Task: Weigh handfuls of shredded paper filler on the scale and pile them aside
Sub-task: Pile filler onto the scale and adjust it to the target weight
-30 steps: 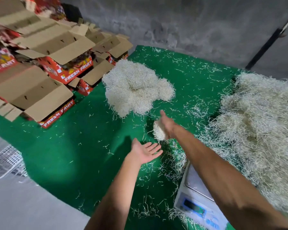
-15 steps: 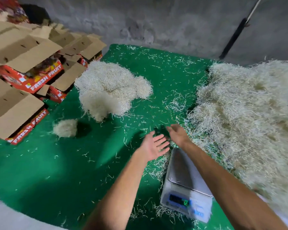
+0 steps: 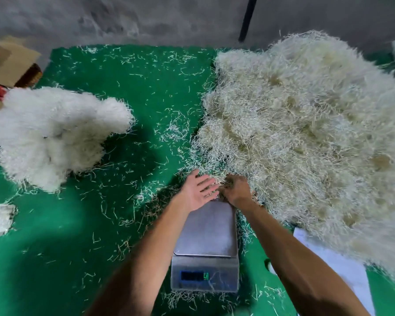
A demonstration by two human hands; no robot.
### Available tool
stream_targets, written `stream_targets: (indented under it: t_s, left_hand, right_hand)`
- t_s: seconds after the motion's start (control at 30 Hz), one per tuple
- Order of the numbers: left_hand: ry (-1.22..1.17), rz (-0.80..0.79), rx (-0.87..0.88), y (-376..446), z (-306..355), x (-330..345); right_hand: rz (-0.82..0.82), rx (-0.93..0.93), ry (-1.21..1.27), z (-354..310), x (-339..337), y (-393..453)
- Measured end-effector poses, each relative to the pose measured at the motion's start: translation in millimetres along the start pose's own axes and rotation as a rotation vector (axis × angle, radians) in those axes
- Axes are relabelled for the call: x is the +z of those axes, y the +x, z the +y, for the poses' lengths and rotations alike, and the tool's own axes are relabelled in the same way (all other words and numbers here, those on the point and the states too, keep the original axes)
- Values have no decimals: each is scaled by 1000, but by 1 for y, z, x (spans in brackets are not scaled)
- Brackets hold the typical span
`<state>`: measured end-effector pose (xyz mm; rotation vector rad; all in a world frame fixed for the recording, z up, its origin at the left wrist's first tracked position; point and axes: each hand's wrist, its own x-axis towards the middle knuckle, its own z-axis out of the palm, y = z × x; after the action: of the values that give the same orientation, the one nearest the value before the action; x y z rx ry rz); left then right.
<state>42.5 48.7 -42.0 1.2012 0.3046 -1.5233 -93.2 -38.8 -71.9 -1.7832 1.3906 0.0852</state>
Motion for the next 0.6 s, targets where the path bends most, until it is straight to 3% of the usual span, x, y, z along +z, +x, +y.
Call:
stream_targets:
  t_s: [0.1,0.2,0.27,0.33,0.4,0.5,0.57,0.6]
  left_hand:
    - [26,93,38,16,9,1]
    - [80,80,55,27,21,11]
    - [73,71,60,33,28,17]
    - [128,194,64,41,34,15]
    - [153,329,70,49,39,12]
    - [123,194,102,47,47,11]
    - [101,82,136,43,57,14]
    - [116,60,165,42,61,14]
  right_hand:
    - [-86,-44,201,-18,4,13]
    - [-181,-306,315,-49,-3,23]
    - [-59,-542,41,-68,-12,35]
    - [252,-672,-340,-76,-19,55]
    - [307,-560,-587,-74,-24,71]
    - [-41,-404,-436,-72,-17,65]
    - [-260,-531,-141,-72,-4,49]
    - [-267,-595,-52,-74,-1,42]
